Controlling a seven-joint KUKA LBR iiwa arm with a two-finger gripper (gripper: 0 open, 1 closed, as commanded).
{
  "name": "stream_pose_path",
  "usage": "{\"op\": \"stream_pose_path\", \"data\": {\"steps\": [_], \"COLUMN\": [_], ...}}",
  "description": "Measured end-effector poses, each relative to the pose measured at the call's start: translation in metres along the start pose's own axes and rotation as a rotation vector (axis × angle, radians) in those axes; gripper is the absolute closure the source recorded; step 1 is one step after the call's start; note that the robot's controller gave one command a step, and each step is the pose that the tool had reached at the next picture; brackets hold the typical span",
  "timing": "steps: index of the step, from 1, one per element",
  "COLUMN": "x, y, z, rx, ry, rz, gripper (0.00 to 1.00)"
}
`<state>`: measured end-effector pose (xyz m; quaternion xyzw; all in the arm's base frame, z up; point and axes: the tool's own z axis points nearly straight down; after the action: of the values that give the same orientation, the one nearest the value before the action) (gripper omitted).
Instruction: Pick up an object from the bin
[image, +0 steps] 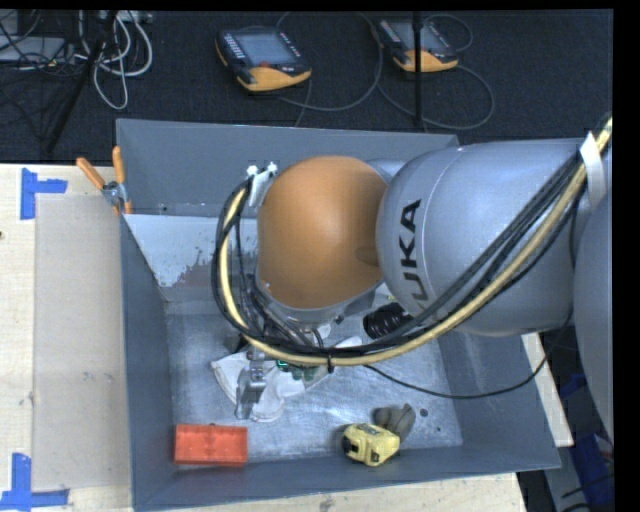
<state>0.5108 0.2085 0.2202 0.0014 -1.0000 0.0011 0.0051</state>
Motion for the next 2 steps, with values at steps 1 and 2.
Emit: {"op": "stream_pose_path", "data": {"steps": [1, 2], "x": [-0.002, 0.004], "y": [-0.001, -0.004], "z": [-0.004, 0.032], "rx": [-0.002, -0.004], "ry": [-0.008, -0.017], "rz": [0.004, -0.04], "gripper": [0.0, 0.0]}}
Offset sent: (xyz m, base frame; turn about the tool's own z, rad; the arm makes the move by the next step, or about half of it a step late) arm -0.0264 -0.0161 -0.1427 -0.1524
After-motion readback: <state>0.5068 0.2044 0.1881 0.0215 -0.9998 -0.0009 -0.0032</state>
